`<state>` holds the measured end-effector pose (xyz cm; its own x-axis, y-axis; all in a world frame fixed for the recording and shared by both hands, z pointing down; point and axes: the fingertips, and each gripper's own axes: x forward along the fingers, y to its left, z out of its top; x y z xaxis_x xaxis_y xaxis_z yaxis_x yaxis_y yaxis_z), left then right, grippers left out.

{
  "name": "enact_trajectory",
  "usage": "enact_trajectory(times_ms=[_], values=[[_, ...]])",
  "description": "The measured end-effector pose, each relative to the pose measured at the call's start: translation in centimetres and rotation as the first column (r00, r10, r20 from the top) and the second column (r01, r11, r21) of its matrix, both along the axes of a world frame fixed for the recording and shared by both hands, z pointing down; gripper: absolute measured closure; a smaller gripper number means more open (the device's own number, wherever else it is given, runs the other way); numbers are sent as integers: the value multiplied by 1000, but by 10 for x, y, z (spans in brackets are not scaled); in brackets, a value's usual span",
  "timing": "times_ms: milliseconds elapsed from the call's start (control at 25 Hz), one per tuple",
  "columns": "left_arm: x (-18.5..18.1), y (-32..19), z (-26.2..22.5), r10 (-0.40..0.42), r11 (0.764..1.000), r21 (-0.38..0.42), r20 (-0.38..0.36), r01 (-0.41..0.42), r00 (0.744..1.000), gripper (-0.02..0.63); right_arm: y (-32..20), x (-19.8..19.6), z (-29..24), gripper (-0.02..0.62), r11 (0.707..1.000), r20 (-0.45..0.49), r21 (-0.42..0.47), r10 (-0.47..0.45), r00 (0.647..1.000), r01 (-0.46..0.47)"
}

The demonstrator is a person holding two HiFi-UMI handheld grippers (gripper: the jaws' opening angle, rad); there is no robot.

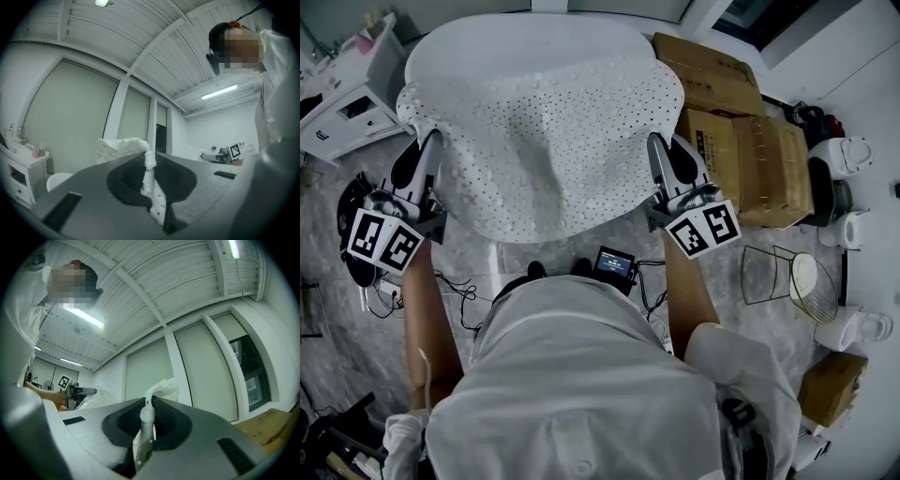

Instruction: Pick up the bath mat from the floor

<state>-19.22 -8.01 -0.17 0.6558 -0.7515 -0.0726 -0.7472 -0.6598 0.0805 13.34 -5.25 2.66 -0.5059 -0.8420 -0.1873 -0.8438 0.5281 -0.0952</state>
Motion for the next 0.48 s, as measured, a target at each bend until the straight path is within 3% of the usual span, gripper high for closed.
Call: enact_trajectory(times_ms=[480], values=[[-3,-1,3,4,1000,-14,-16,-4,1000,572,-1,0,5,548,1000,21,-8,15,1000,-15]])
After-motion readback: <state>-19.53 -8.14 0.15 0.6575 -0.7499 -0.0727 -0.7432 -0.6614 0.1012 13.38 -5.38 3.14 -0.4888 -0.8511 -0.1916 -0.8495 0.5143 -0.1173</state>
